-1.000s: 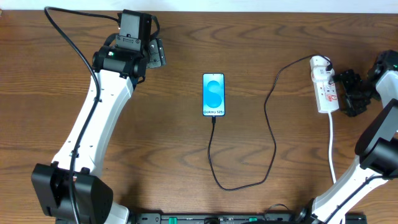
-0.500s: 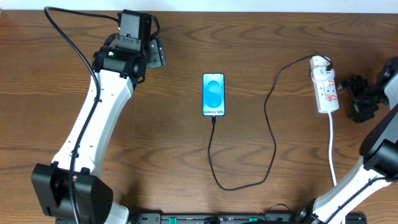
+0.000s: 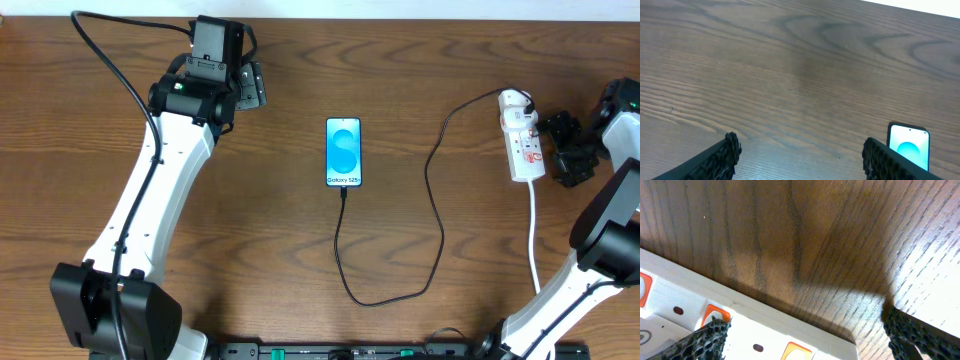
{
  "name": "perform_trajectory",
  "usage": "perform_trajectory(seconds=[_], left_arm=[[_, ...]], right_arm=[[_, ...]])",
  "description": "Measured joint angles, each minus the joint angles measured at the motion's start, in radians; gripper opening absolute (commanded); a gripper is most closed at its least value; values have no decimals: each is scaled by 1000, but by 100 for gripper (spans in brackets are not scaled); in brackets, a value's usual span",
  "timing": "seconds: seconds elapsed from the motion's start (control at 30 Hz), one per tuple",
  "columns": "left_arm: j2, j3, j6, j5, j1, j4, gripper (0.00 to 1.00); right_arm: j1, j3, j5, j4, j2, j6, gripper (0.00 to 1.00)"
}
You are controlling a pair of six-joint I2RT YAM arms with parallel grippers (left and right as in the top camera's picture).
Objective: Plug charger to phone and switch on socket
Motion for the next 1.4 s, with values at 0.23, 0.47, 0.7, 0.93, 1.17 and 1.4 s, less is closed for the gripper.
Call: perform_trajectory(seconds=[0.23, 0.47, 0.7, 0.93, 1.17, 1.4], left_arm=[[0, 0, 0, 0, 0, 0, 80], [0, 0, 0, 0, 0, 0, 80], [0, 0, 0, 0, 0, 0, 80], [0, 0, 0, 0, 0, 0, 80], [0, 0, 0, 0, 0, 0, 80], [0, 0, 0, 0, 0, 0, 80]], right_arm=[[0, 0, 11, 9, 0, 0, 99], [2, 0, 9, 31, 0, 0, 99], [6, 0, -2, 35, 0, 0, 99], [6, 0, -5, 35, 0, 0, 99], [6, -3, -5, 39, 0, 0, 99], [9, -3, -3, 39, 0, 0, 99]])
